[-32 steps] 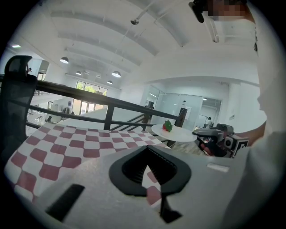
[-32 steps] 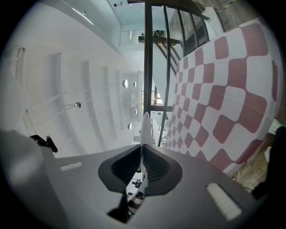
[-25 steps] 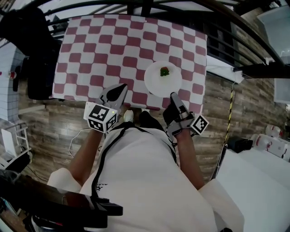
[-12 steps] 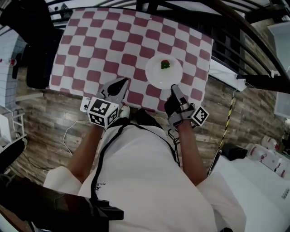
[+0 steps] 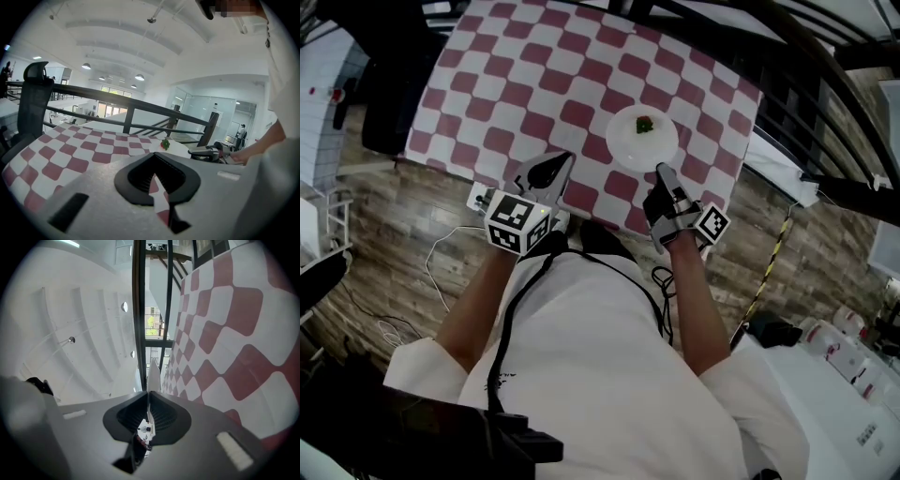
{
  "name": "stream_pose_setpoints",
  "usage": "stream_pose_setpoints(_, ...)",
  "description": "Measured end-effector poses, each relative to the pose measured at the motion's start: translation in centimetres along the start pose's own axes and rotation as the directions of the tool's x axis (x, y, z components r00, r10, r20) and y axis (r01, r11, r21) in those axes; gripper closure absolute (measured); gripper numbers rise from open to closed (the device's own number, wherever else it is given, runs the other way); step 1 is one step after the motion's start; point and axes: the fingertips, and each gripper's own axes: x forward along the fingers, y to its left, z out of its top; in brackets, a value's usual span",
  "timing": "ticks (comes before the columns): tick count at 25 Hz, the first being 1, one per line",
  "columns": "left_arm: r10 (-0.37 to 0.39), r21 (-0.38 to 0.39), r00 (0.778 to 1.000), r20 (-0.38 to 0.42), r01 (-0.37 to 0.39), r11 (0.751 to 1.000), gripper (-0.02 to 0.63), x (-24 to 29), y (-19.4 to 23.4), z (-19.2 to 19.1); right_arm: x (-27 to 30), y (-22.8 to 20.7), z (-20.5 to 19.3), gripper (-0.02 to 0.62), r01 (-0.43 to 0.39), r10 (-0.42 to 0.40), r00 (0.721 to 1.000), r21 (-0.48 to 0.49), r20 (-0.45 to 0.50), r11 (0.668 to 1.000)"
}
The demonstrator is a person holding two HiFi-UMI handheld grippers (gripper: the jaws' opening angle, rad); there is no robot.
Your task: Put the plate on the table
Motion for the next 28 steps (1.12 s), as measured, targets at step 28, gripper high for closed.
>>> stream_pose_setpoints(28,0.118,-0.047,0.990,-0.071,-0.121,0.991,0.598,0.2,1.4,-3.3,5.2,-10.2,2.8,0.571,0.109,-0.107,0.985,0.006,-0.137,0.994)
